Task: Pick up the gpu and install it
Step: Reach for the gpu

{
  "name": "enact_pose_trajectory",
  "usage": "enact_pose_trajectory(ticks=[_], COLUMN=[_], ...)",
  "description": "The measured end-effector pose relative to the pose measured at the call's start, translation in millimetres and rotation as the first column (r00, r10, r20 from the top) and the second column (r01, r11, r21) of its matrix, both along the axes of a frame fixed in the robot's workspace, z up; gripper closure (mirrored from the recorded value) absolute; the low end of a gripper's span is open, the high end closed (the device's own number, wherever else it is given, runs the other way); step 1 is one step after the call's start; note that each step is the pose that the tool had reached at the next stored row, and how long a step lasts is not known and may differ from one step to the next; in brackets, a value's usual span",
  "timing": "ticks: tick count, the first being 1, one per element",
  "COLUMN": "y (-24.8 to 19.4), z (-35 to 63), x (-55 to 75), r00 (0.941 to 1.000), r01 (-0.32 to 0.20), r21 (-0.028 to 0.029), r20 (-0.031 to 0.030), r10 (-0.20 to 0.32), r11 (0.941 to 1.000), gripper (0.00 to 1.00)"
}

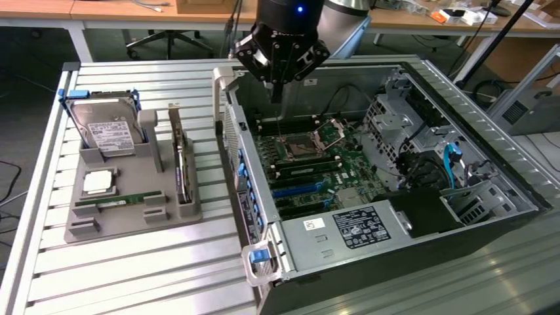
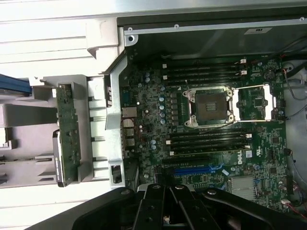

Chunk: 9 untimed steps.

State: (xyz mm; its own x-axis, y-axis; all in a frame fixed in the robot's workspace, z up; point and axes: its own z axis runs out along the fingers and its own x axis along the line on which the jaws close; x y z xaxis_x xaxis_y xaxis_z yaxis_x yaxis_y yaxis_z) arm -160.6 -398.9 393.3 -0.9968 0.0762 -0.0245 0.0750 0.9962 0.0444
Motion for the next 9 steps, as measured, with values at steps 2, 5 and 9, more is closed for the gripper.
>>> enact_pose_trajectory(ticks=[2, 5, 9], y=[0.0, 0.0, 0.0], z=[0.0, 0.0, 0.0], x=[-0.4, -1.0, -2.4], r00=[1.0000, 1.0000, 1.0000], r01=[0.000, 0.000, 0.000], r21=[0.0000, 0.0000, 0.0000], r20=[0.0000, 0.0000, 0.0000], r10=[0.000, 0.000, 0.000], r11=[1.0000, 1.0000, 1.0000], gripper=[0.89, 0.89, 0.89])
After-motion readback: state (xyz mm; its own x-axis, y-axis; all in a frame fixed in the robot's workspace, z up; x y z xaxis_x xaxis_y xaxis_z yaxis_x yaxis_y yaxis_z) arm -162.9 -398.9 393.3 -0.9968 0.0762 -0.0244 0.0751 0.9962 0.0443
